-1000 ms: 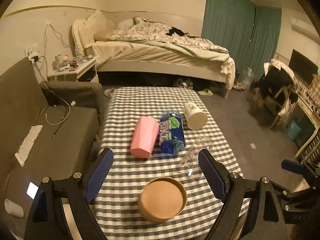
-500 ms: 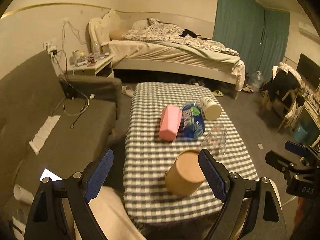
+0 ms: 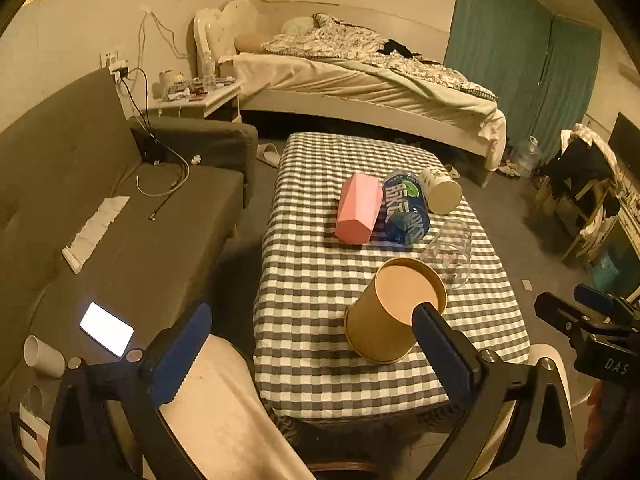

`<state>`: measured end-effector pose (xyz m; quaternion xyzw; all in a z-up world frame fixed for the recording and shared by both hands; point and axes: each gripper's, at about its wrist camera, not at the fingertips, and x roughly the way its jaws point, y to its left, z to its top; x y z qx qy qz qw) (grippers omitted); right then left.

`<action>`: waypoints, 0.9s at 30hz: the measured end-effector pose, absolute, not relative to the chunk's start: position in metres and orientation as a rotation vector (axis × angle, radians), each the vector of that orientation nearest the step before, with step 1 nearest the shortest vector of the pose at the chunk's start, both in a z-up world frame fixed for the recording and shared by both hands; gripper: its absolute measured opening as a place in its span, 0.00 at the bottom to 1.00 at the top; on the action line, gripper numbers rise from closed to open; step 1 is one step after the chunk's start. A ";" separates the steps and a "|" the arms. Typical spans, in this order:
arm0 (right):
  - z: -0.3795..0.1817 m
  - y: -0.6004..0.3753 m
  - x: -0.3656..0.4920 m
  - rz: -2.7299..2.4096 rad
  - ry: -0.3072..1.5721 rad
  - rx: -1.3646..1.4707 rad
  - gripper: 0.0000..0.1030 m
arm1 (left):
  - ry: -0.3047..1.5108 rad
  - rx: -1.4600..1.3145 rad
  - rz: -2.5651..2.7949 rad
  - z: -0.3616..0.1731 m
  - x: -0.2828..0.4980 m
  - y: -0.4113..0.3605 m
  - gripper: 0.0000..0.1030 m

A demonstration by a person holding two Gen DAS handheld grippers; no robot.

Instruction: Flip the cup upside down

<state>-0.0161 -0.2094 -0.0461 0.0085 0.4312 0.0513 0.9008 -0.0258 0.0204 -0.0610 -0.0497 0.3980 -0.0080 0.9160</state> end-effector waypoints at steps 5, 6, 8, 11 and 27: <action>-0.050 -0.209 -0.014 0.100 0.904 0.021 1.00 | 0.823 -0.093 -0.016 -0.061 -0.024 0.018 1.00; -0.051 -0.209 -0.013 0.099 0.906 0.021 1.00 | 0.826 -0.095 -0.016 -0.061 -0.023 0.019 1.00; -0.051 -0.208 -0.013 0.101 0.909 0.018 1.00 | 0.836 -0.098 -0.014 -0.063 -0.022 0.019 1.00; -0.052 -0.207 -0.012 0.100 0.913 0.013 1.00 | 0.843 -0.101 -0.012 -0.064 -0.022 0.020 1.00; -0.055 -0.206 -0.011 0.096 0.918 0.001 1.00 | 0.830 -0.090 -0.007 -0.064 -0.024 0.018 1.00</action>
